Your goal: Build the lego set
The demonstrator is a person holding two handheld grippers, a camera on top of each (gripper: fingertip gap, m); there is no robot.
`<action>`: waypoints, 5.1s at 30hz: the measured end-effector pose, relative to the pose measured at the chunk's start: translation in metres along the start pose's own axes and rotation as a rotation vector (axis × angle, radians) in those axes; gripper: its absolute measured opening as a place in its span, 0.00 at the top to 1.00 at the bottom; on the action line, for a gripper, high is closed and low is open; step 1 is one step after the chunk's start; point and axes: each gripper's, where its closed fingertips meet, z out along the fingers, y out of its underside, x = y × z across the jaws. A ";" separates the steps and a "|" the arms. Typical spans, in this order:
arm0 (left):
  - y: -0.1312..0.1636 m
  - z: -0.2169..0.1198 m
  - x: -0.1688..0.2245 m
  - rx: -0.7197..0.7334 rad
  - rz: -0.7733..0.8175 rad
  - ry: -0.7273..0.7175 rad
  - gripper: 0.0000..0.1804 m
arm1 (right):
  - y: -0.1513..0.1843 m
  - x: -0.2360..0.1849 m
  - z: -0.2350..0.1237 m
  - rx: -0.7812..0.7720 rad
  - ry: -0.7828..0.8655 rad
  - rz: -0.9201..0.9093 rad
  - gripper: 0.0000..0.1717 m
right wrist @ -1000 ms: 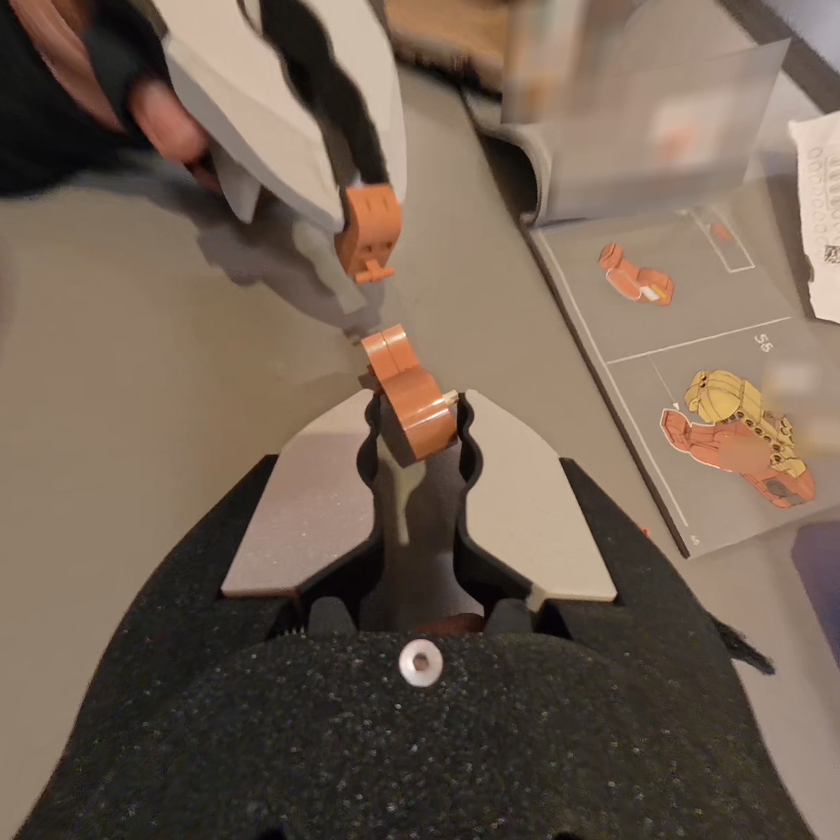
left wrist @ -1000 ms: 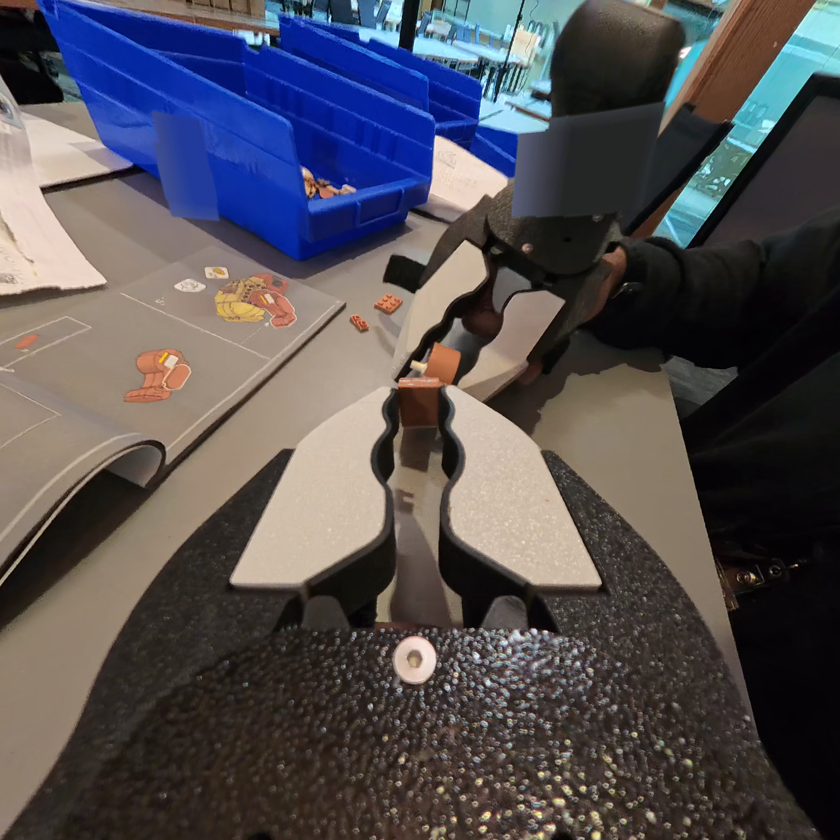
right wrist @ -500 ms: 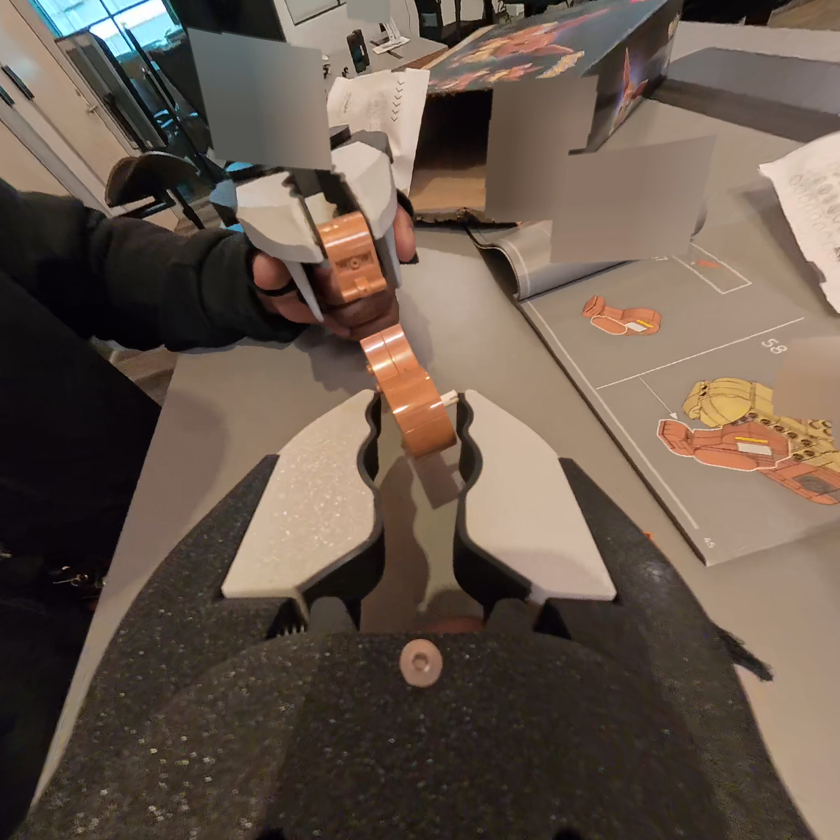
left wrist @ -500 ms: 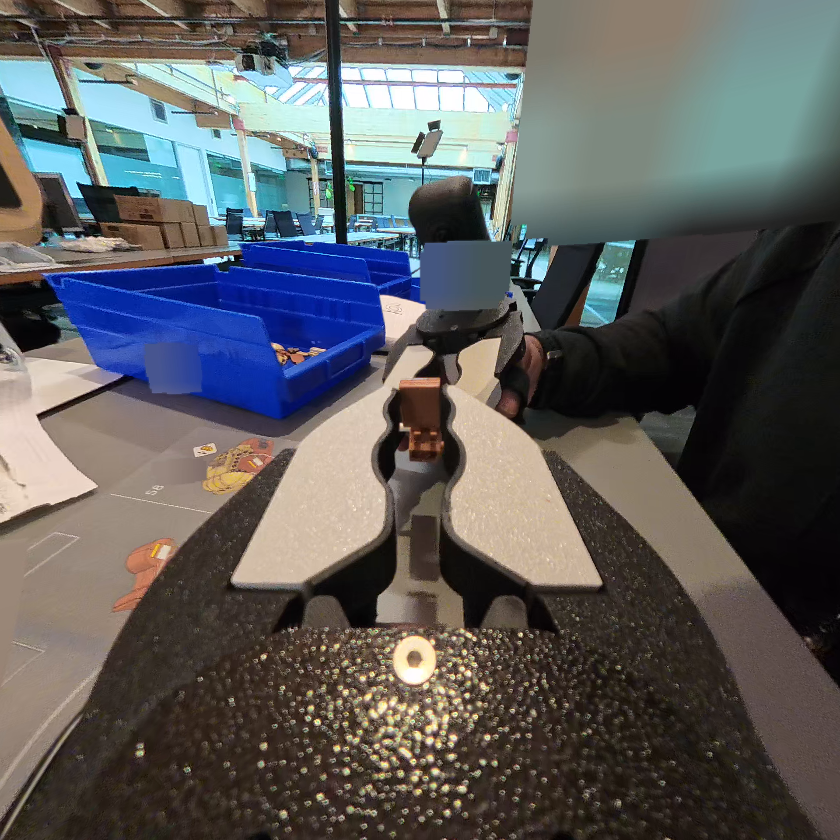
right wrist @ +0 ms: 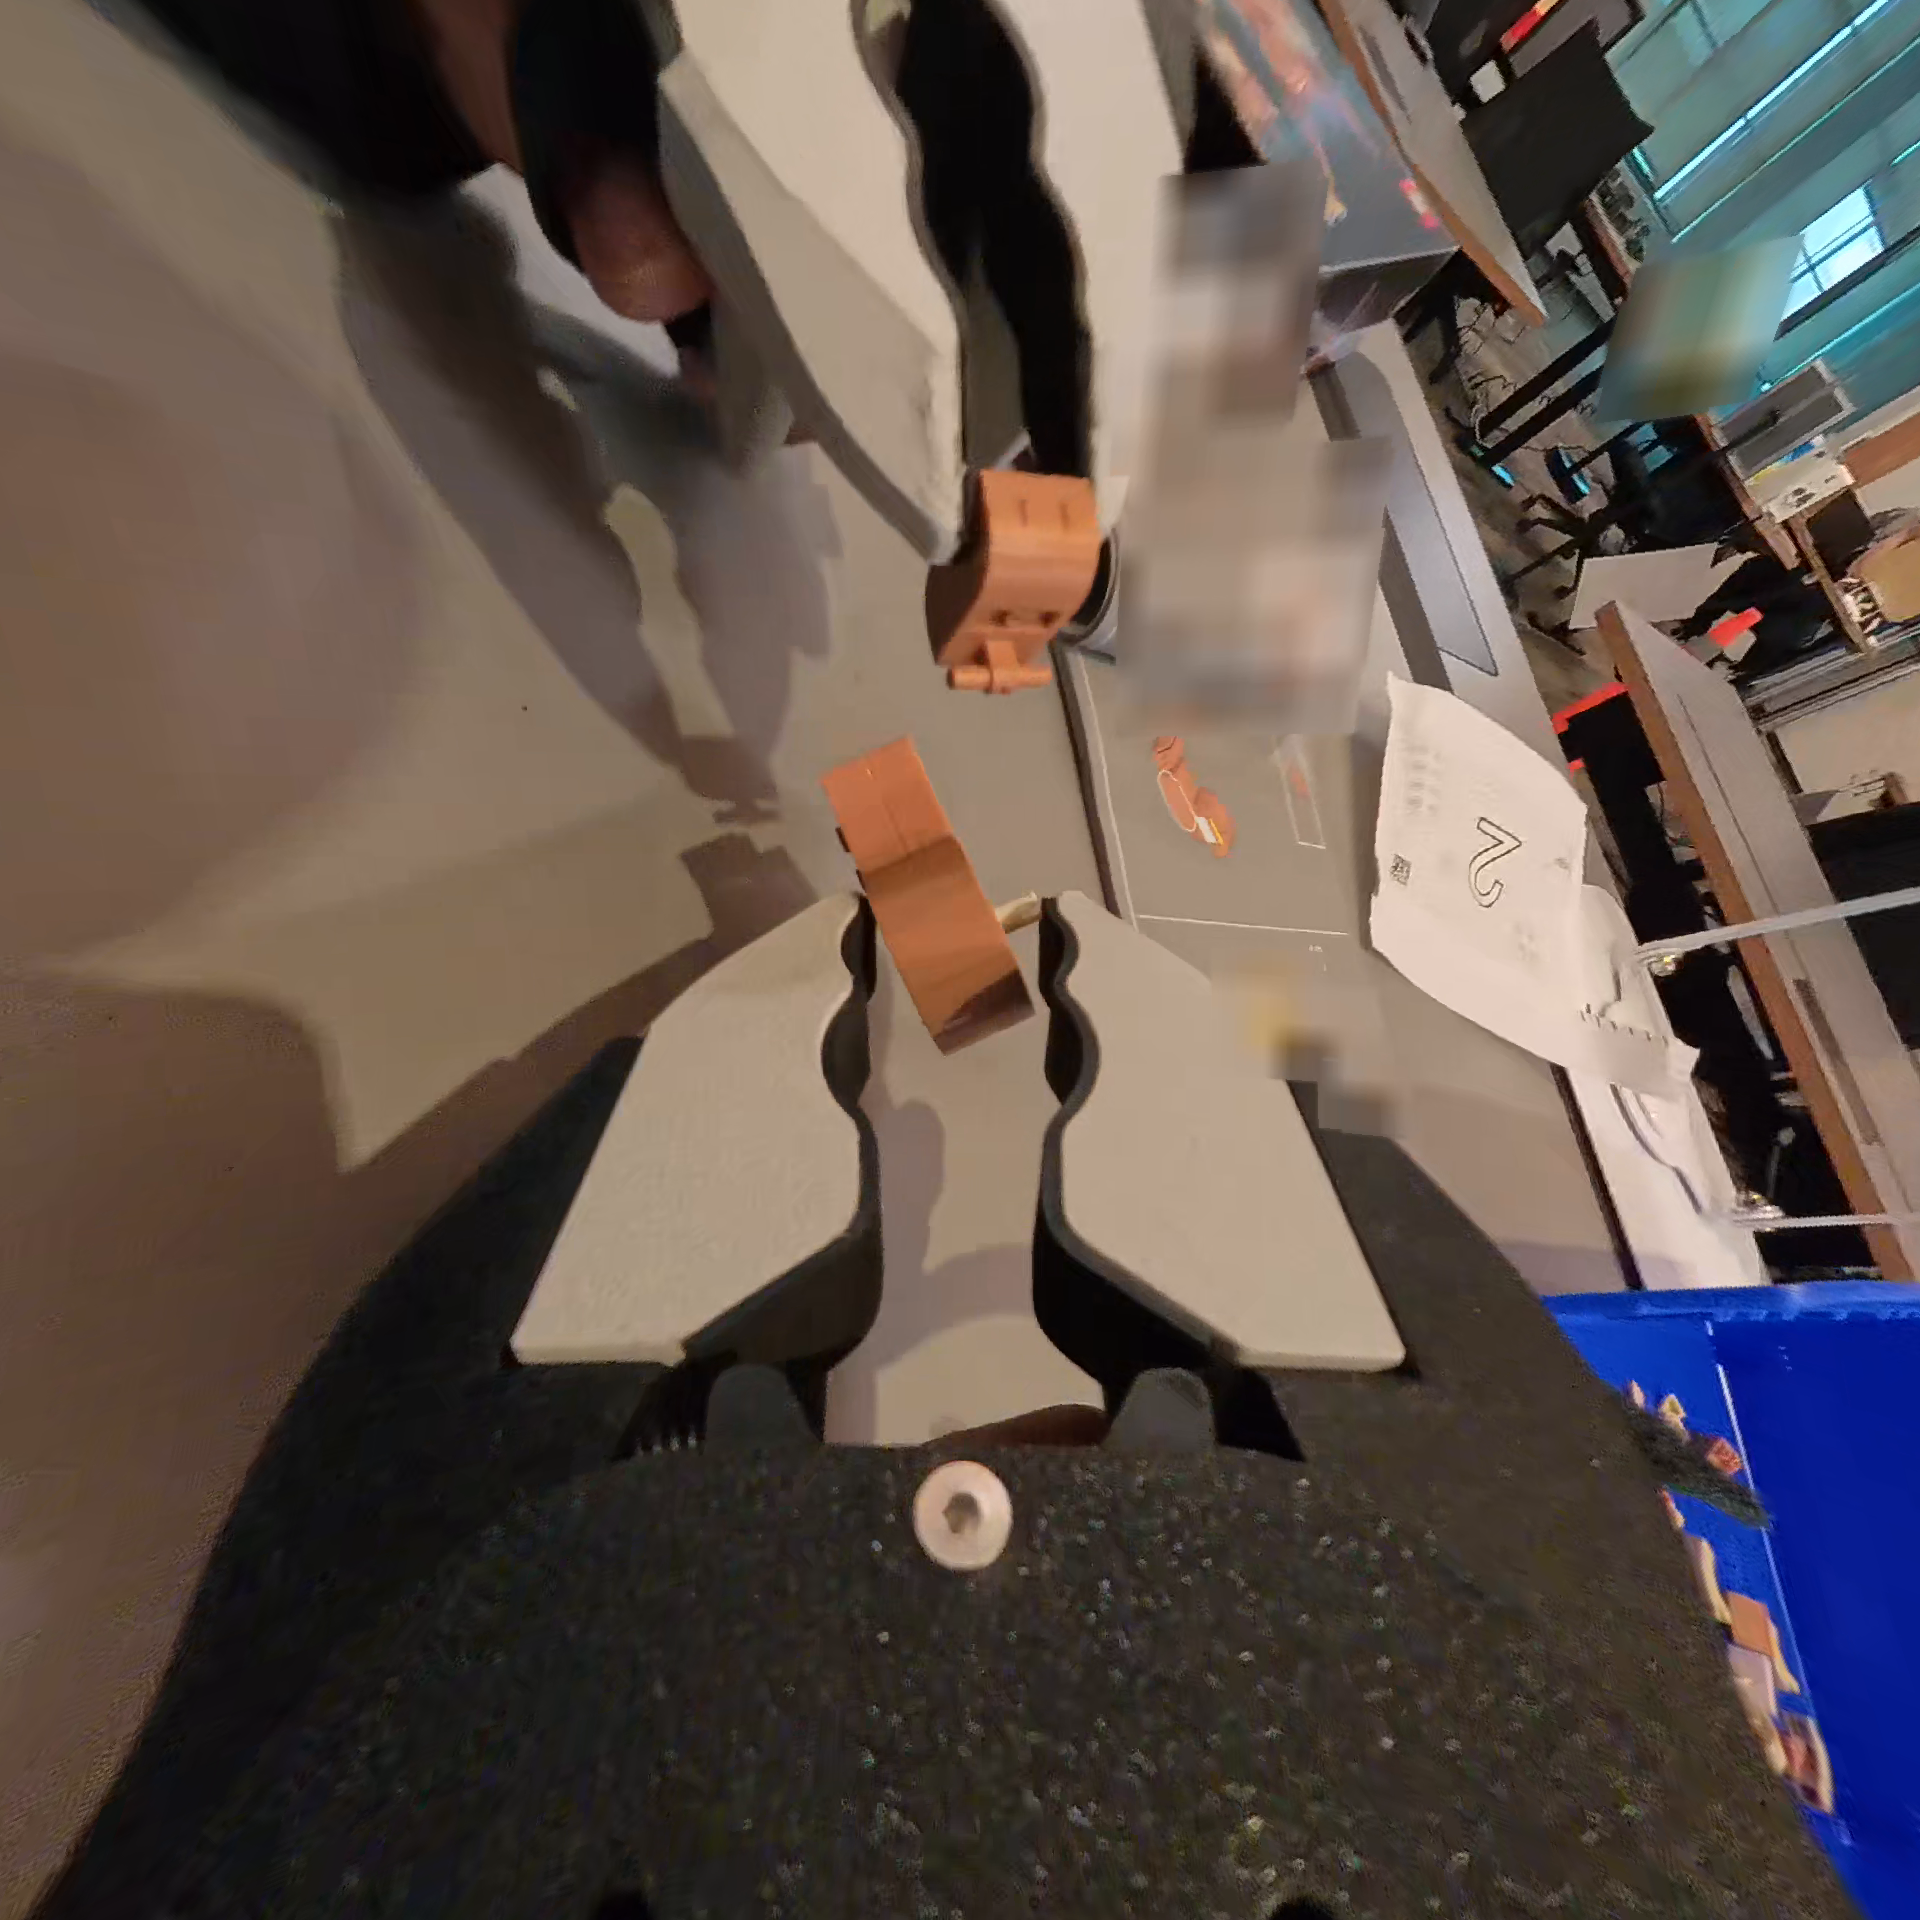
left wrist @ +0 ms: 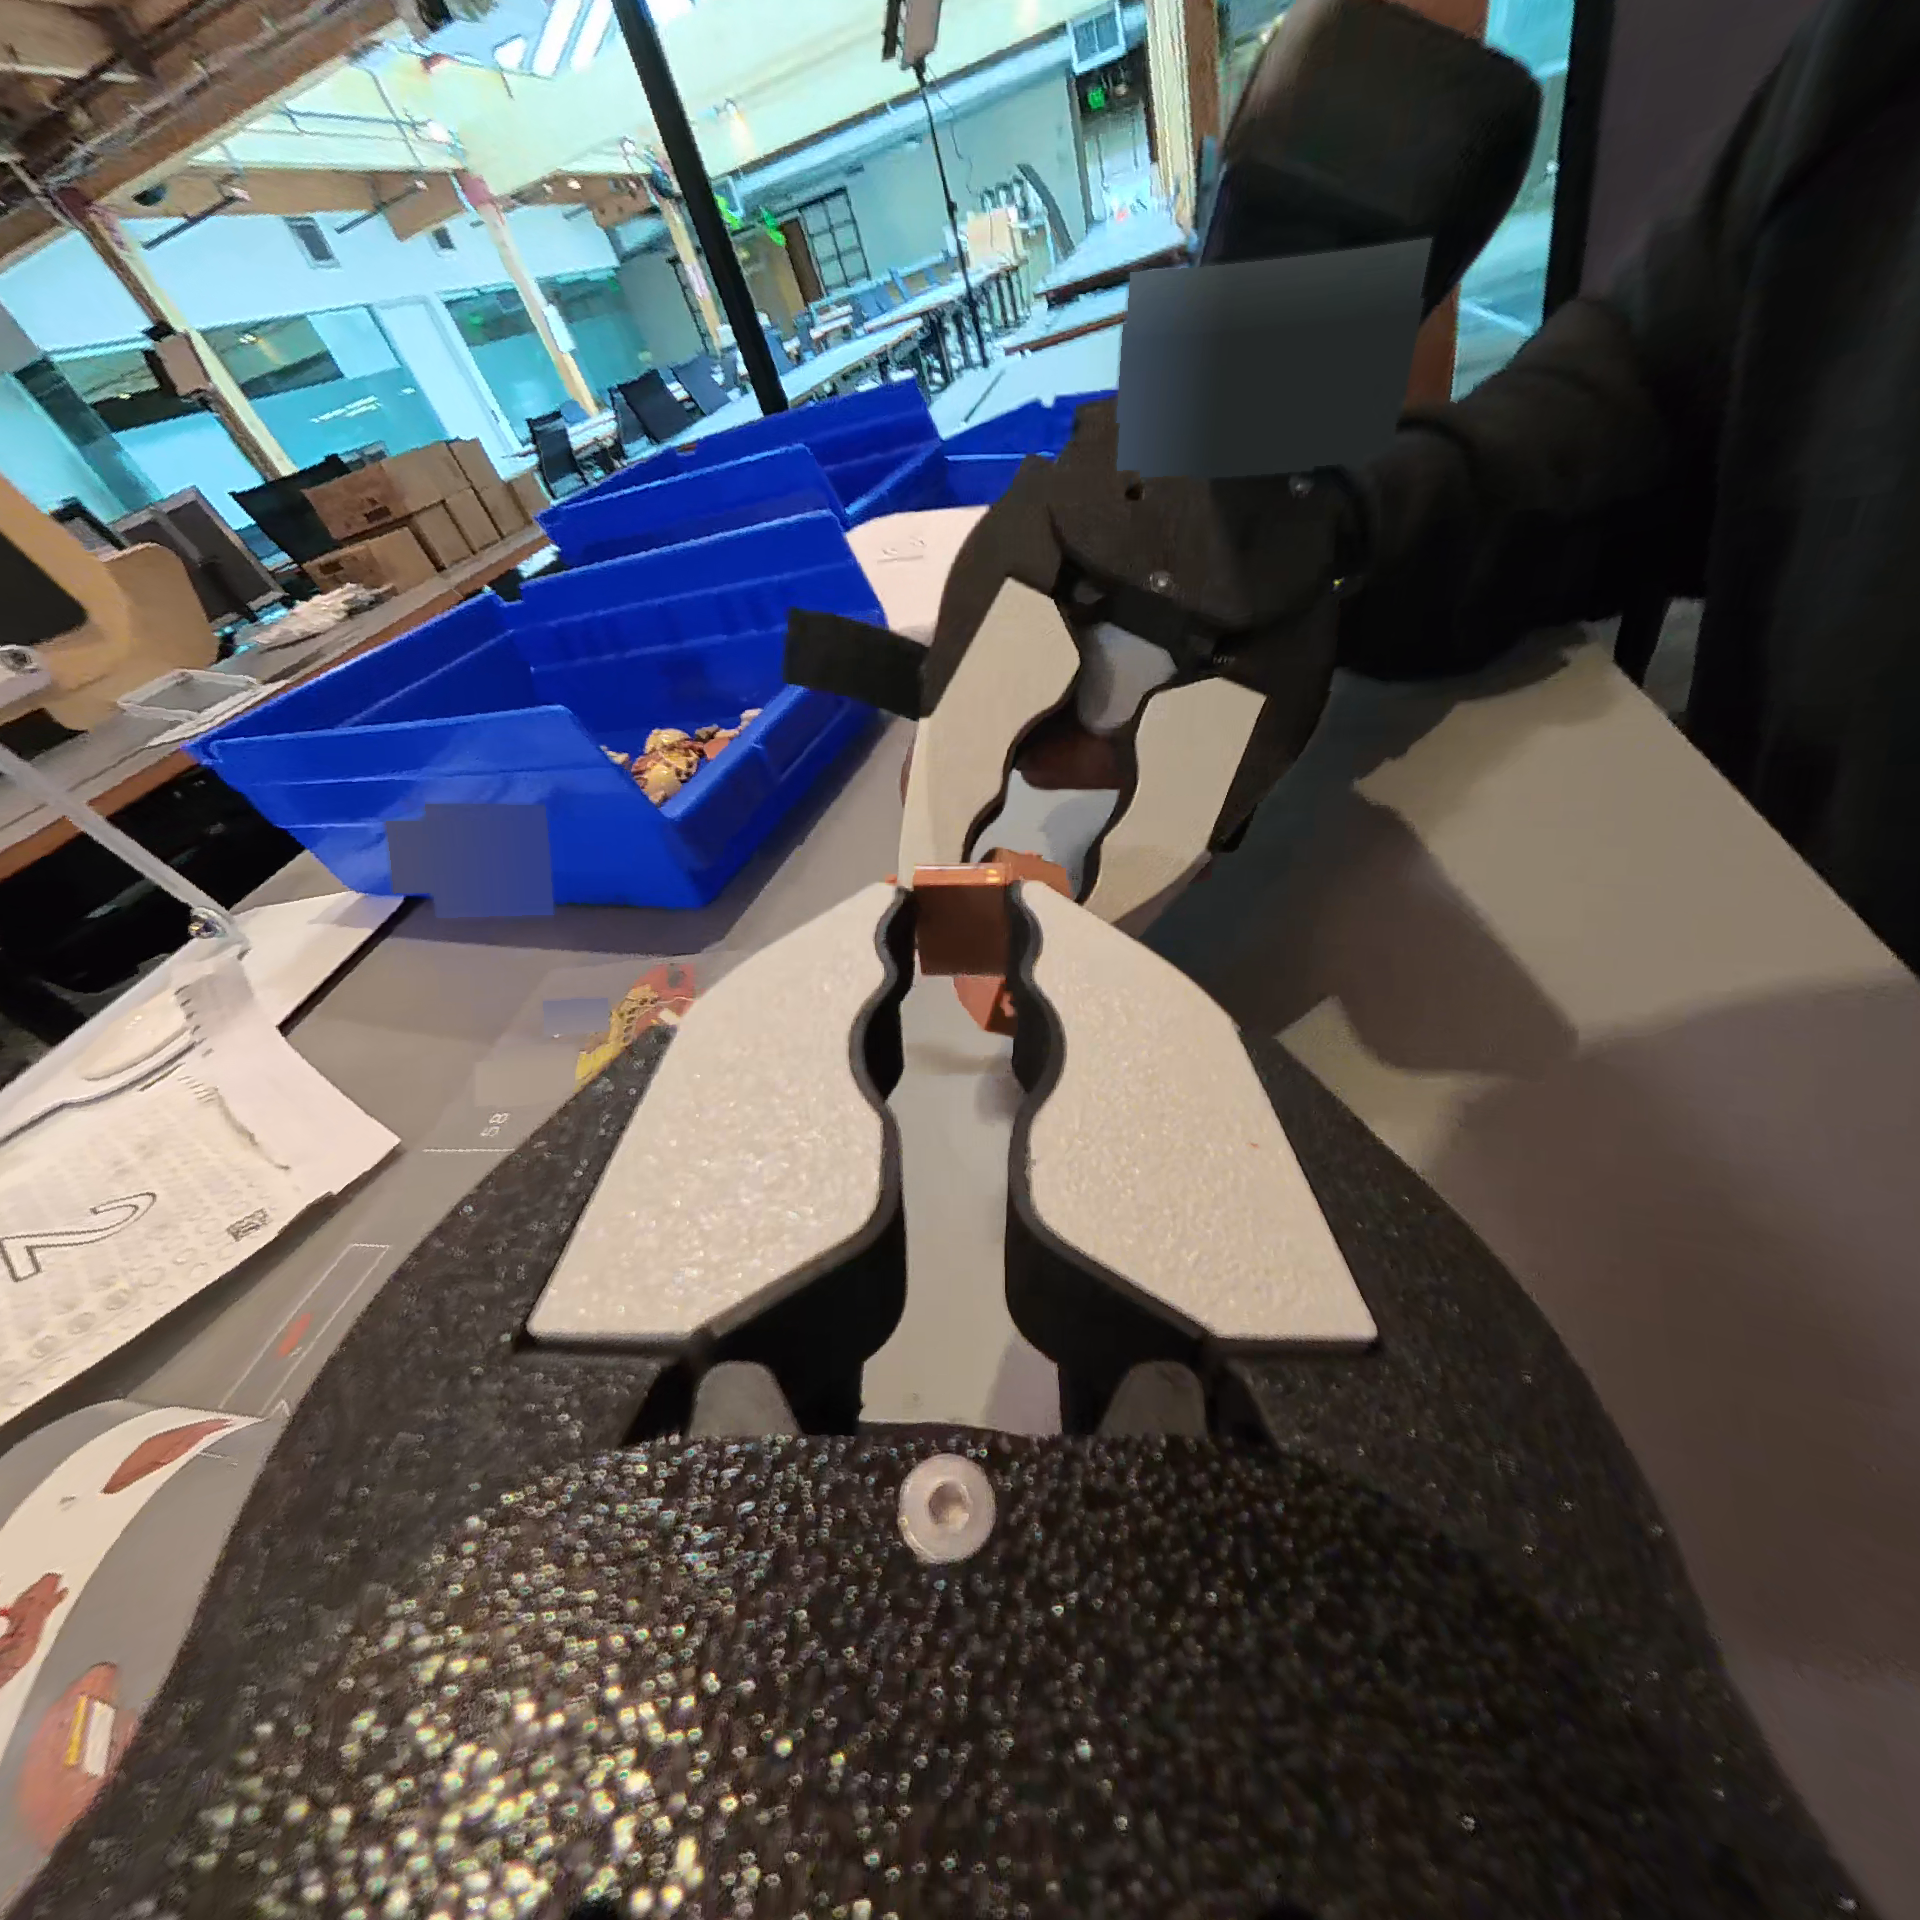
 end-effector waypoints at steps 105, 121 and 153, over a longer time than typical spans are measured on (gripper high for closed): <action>-0.030 -0.005 -0.036 0.379 -0.695 0.131 0.91 | -0.045 0.038 -0.036 0.666 -0.389 0.913 0.90; -0.024 0.001 -0.033 0.313 -0.697 0.102 0.91 | -0.046 0.035 -0.032 0.645 -0.416 0.948 0.90; -0.012 0.009 -0.024 0.193 -0.783 0.157 0.91 | -0.040 0.030 -0.031 0.594 -0.504 1.020 0.90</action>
